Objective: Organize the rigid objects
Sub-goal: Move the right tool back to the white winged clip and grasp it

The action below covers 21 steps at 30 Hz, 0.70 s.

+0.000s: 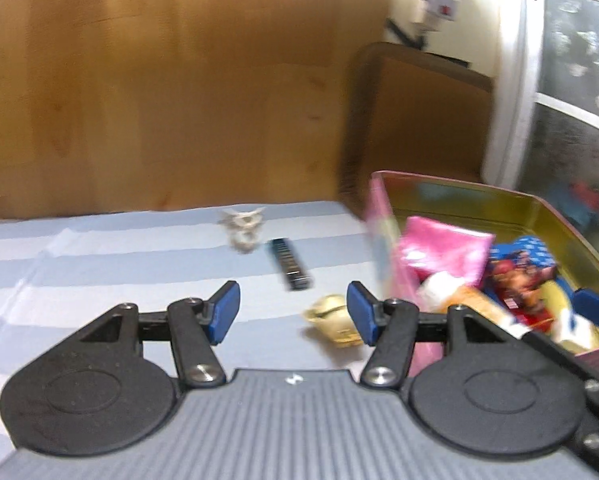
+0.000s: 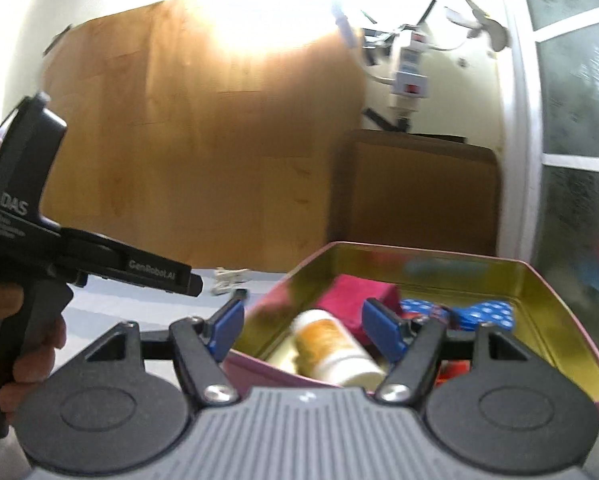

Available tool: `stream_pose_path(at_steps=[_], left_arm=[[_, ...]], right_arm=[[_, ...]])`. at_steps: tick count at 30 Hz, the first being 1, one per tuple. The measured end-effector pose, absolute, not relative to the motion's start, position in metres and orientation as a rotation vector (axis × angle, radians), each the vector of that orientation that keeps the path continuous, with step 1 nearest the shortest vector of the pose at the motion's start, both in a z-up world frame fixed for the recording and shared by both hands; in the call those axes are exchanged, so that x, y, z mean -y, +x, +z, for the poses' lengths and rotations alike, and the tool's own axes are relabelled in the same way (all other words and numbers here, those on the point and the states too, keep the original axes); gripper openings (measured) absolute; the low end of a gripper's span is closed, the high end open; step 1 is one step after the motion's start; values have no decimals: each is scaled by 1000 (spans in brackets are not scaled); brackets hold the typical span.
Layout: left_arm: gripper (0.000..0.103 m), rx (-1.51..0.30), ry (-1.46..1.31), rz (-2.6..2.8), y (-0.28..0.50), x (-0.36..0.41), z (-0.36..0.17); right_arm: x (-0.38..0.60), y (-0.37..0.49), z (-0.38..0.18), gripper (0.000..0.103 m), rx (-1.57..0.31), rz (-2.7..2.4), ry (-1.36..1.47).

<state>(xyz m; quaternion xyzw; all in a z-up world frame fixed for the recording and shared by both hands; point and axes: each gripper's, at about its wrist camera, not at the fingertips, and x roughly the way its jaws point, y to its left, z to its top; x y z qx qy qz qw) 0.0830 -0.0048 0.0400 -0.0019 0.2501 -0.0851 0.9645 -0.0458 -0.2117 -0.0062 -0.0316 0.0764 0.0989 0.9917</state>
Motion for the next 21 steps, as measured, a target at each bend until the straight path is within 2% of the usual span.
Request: stream_pose_path(at_steps=[14,21], left_arm=[[65,-559,-55,3,104,-76,6],[65,-562,-125,63,108,-104,-1]], right_arm=[[136,-31,-20,67,-231,321,-197],[116,11,-2,67,-311,377,-155]])
